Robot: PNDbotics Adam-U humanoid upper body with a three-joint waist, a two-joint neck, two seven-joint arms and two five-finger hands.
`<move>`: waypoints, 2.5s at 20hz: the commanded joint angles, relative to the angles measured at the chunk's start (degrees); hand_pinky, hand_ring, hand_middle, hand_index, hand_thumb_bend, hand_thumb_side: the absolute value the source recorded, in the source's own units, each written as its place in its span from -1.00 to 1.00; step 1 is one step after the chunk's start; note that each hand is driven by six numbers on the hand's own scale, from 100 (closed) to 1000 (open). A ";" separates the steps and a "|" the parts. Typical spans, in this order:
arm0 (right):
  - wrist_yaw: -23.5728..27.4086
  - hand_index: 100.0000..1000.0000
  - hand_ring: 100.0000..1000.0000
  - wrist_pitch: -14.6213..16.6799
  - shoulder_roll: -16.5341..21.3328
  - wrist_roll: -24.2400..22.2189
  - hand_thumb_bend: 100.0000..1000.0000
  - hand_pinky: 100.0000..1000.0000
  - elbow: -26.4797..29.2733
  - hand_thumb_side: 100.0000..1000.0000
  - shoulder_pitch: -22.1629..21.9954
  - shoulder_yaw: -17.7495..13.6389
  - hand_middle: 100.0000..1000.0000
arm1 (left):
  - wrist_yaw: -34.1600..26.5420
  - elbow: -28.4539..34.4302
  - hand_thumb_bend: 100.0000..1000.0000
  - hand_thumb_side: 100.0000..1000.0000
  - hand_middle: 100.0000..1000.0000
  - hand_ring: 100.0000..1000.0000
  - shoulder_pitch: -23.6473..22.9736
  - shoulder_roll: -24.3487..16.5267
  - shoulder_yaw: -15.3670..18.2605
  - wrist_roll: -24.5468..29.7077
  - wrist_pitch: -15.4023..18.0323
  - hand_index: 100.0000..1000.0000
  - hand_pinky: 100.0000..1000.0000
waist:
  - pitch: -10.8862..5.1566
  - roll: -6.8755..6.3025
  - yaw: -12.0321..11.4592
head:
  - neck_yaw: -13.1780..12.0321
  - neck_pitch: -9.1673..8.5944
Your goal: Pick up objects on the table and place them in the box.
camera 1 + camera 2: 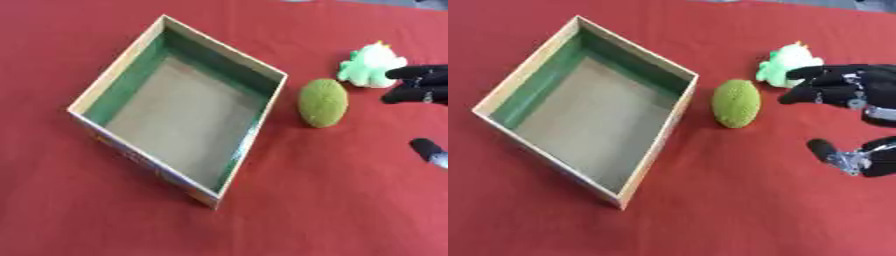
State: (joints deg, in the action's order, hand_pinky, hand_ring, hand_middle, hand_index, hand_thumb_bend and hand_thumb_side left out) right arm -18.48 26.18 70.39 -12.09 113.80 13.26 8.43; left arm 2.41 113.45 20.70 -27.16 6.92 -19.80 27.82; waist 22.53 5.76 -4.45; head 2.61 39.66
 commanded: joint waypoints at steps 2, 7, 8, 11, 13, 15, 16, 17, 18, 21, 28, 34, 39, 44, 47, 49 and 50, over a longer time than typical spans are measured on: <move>0.11 0.90 1.00 -0.81 1.44 -0.23 -1.00 0.73 0.79 -0.66 3.41 1.23 0.60 | -0.73 1.14 -0.82 0.30 0.38 0.55 0.74 -0.93 -0.18 0.65 -0.04 0.81 0.65 | -1.79 0.62 -0.34 | 0.50 -0.34; -0.05 0.90 1.00 -2.10 0.32 -1.41 -1.00 0.73 0.79 -0.66 8.04 3.82 0.60 | -1.17 1.14 -0.82 0.30 0.38 0.56 0.89 -0.88 -0.42 1.03 -0.13 0.81 0.65 | -2.01 0.73 -0.74 | 0.88 -0.23; 0.03 0.90 1.00 -2.27 0.19 -1.64 -1.00 0.73 0.79 -0.66 8.46 4.06 0.60 | -1.23 1.14 -0.82 0.30 0.38 0.56 0.89 -0.88 -0.43 1.09 -0.14 0.81 0.65 | -2.02 0.73 -0.74 | 0.88 -0.22; 0.23 0.90 1.00 -2.48 0.07 -1.98 -1.00 0.73 0.79 -0.66 8.90 4.27 0.60 | -1.32 1.14 -0.82 0.30 0.38 0.56 0.89 -0.89 -0.41 1.18 -0.15 0.81 0.65 | -2.04 0.74 -0.73 | 0.87 -0.20; 0.29 0.90 1.00 -2.51 0.06 -2.06 -1.00 0.73 0.79 -0.66 8.96 4.28 0.60 | -1.35 1.14 -0.82 0.30 0.38 0.56 0.88 -0.89 -0.40 1.20 -0.14 0.81 0.65 | -2.04 0.74 -0.73 | 0.87 -0.20; 0.50 0.94 1.00 -2.22 -0.59 -2.32 -1.00 0.78 0.79 -0.68 9.62 4.24 0.63 | -1.57 1.14 -0.81 0.30 0.39 0.56 1.18 -0.68 -0.70 1.33 -0.18 0.81 0.65 | -2.28 0.75 -1.33 | 1.55 0.02; 0.64 0.94 1.00 -2.24 -1.59 -2.90 -1.00 0.79 0.79 -0.69 10.70 4.49 0.62 | -1.80 1.14 -0.82 0.30 0.39 0.56 1.40 -0.57 -0.96 1.53 -0.25 0.81 0.65 | -2.42 0.85 -1.78 | 1.91 0.18; 0.98 0.94 1.00 -2.55 -2.55 -3.67 -1.00 0.81 0.79 -0.70 12.02 5.12 0.61 | -1.98 1.14 -0.82 0.30 0.39 0.56 1.51 -0.54 -1.10 1.74 -0.30 0.81 0.65 | -2.51 0.94 -2.00 | 2.07 0.33; 1.49 0.94 1.00 -3.02 -3.28 -4.49 -1.00 0.83 0.71 -0.71 13.37 5.87 0.60 | -2.13 1.14 -0.81 0.30 0.39 0.56 1.57 -0.54 -1.15 1.89 -0.34 0.81 0.65 | -2.56 0.99 -2.06 | 2.09 0.44; 3.76 0.95 1.00 -3.48 -5.41 -7.03 -1.00 0.86 -1.79 -0.72 17.48 8.48 0.57 | -2.45 1.14 -0.81 0.30 0.39 0.56 1.64 -0.54 -1.18 2.17 -0.42 0.81 0.65 | -2.68 1.10 -2.17 | 2.03 0.82; 5.92 0.95 1.00 -1.73 -9.98 -13.09 -1.00 0.91 -10.89 -0.73 24.66 11.39 0.56 | -2.97 1.14 -0.82 0.30 0.39 0.56 1.82 -0.42 -1.40 2.67 -0.61 0.81 0.65 | -2.97 1.23 -2.54 | 2.18 1.75; 6.79 0.96 1.00 -1.58 -14.58 -18.45 -1.00 0.93 -19.50 -0.73 30.83 13.25 0.56 | -3.29 1.14 -0.82 0.31 0.39 0.56 1.85 -0.20 -1.53 3.00 -0.80 0.80 0.65 | -3.10 1.21 -2.75 | 3.41 2.63; 5.58 1.00 1.00 -0.27 -16.95 -23.04 -1.00 0.99 -24.78 -0.70 33.28 13.57 0.59 | -3.45 1.14 -0.82 0.31 0.39 0.56 1.90 -0.08 -1.56 3.17 -0.90 0.80 0.65 | -3.04 1.18 -2.85 | 3.35 3.03; 4.81 1.00 1.00 0.82 -17.91 -27.66 -1.00 1.00 -27.12 -0.56 33.95 14.06 0.61 | -3.52 1.14 -0.82 0.31 0.39 0.56 1.85 -0.02 -1.60 3.33 -0.95 0.80 0.65 | -2.97 1.11 -2.86 | 3.52 3.54; 4.06 1.00 1.00 1.54 -18.51 -30.50 -1.00 1.00 -27.91 -0.53 34.66 13.93 0.62 | -3.57 1.14 -0.83 0.32 0.39 0.56 1.84 0.02 -1.68 3.46 -1.00 0.80 0.65 | -2.93 1.06 -2.87 | 3.73 4.18; 3.58 1.00 1.00 1.83 -18.87 -32.24 -1.00 1.00 -28.69 -0.47 35.07 13.62 0.63 | -3.62 1.14 -0.83 0.32 0.39 0.56 1.88 0.08 -1.72 3.55 -1.04 0.80 0.65 | -2.89 1.05 -2.89 | 3.87 4.39; 3.30 1.00 1.00 1.98 -19.02 -33.01 -1.00 1.00 -29.18 -0.45 35.19 13.43 0.64 | -3.64 1.14 -0.83 0.32 0.39 0.56 1.91 0.11 -1.72 3.58 -1.07 0.80 0.65 | -2.86 1.06 -2.91 | 3.92 4.42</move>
State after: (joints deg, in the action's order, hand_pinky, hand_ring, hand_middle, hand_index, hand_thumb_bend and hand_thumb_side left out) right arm -14.67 25.21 50.23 -41.33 84.94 47.43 22.93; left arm -0.94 113.46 21.90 -26.49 5.18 -16.47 26.71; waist 21.58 6.45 -7.38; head 6.28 43.35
